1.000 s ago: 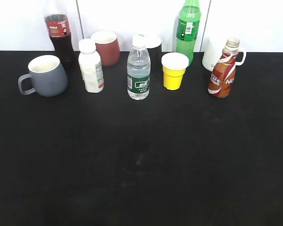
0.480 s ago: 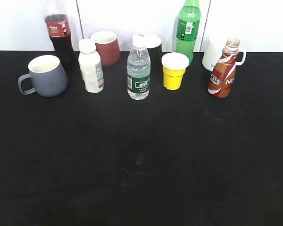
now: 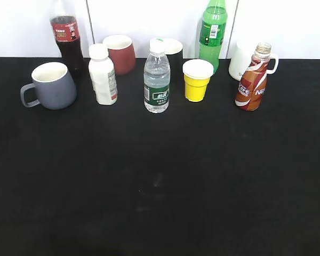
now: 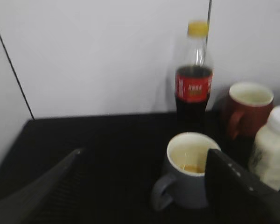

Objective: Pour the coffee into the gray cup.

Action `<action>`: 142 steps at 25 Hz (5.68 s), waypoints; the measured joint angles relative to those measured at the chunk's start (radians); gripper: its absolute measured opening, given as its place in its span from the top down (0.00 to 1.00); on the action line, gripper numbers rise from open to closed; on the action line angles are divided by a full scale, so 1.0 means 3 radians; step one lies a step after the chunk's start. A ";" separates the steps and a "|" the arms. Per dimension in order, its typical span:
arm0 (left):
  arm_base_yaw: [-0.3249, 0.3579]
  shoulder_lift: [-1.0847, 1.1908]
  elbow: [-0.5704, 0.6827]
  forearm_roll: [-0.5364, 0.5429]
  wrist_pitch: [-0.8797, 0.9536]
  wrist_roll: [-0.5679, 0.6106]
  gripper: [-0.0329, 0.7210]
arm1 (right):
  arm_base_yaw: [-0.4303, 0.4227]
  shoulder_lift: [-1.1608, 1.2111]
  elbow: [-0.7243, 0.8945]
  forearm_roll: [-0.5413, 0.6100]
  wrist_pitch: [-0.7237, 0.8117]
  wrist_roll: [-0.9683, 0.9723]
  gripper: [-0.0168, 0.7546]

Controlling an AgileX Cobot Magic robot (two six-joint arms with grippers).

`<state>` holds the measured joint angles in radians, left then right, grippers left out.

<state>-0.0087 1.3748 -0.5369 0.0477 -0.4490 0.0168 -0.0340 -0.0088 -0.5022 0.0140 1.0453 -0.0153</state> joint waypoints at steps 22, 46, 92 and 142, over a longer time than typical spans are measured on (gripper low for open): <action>0.0000 0.2257 -0.0270 -0.0222 -0.1911 0.0000 0.18 | 0.0000 0.0000 0.0000 0.0004 0.0000 0.0000 0.26; 0.0017 0.2883 -0.1391 0.0024 -0.1469 -0.0056 0.81 | 0.0000 0.0000 0.0000 0.0011 0.0000 0.0000 0.26; -0.1397 0.1408 0.0060 0.0834 -0.2284 -0.0037 0.89 | 0.0000 0.2629 0.0336 0.0042 -0.4747 0.0004 0.26; -0.1397 0.1408 0.0060 0.0862 -0.2383 -0.0037 0.88 | 0.0696 0.8128 -0.1932 0.0033 -0.7307 0.0239 0.15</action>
<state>-0.4279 1.7972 -0.5188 0.3063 -1.1638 0.0058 0.1749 2.4295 -1.0817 0.0240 -1.1469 0.0565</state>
